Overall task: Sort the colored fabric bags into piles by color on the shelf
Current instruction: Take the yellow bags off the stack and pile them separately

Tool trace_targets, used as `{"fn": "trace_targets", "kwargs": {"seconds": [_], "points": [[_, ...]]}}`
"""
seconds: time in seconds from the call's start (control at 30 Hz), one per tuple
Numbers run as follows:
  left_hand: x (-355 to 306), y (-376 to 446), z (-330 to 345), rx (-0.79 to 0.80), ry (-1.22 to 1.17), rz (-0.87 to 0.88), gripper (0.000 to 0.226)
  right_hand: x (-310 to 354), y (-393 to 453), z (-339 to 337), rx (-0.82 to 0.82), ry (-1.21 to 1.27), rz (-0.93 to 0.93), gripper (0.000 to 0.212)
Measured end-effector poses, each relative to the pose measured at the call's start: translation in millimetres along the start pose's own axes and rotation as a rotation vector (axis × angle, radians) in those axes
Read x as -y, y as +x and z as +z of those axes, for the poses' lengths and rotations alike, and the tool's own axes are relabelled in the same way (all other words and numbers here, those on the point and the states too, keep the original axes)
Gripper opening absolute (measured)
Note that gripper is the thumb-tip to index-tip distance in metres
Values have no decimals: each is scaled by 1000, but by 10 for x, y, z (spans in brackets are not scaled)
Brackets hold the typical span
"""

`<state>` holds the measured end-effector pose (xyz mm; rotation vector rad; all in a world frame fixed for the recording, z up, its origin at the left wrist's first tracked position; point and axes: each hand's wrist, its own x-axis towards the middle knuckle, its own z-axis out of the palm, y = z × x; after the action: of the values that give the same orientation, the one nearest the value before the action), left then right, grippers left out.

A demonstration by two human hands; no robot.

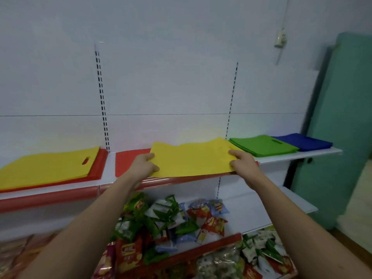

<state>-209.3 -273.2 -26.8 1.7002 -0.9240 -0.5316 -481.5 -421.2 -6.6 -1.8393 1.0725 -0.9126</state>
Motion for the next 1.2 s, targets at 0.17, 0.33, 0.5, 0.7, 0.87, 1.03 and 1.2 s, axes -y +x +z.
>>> {"fn": "trace_targets", "kwargs": {"seconds": [0.17, 0.33, 0.5, 0.7, 0.87, 1.03, 1.2], "points": [[70, 265, 535, -4, 11, 33, 69, -482, 399, -194, -22, 81, 70, 56], [140, 768, 943, -18, 16, 43, 69, -775, 825, -382, -20, 45, 86, 53], [68, 1321, 1309, -34, 36, 40, 69, -948, 1484, -589, -68, -77, 43, 50], [2, 1784, 1661, -91, 235, 58, 68, -1088, 2176, -616, -94, -129, 6, 47], [18, 1982, 1805, -128, 412, -6, 68, -1262, 2712, -598, -49, -207, -46, 44], [53, 2098, 1959, -140, 550, -137, 69, -1474, 3068, -600, 52, -399, -137, 45], [35, 2142, 2120, -161, 744, -258, 63, -1590, 3235, -670, 170, -531, -130, 40]]}}
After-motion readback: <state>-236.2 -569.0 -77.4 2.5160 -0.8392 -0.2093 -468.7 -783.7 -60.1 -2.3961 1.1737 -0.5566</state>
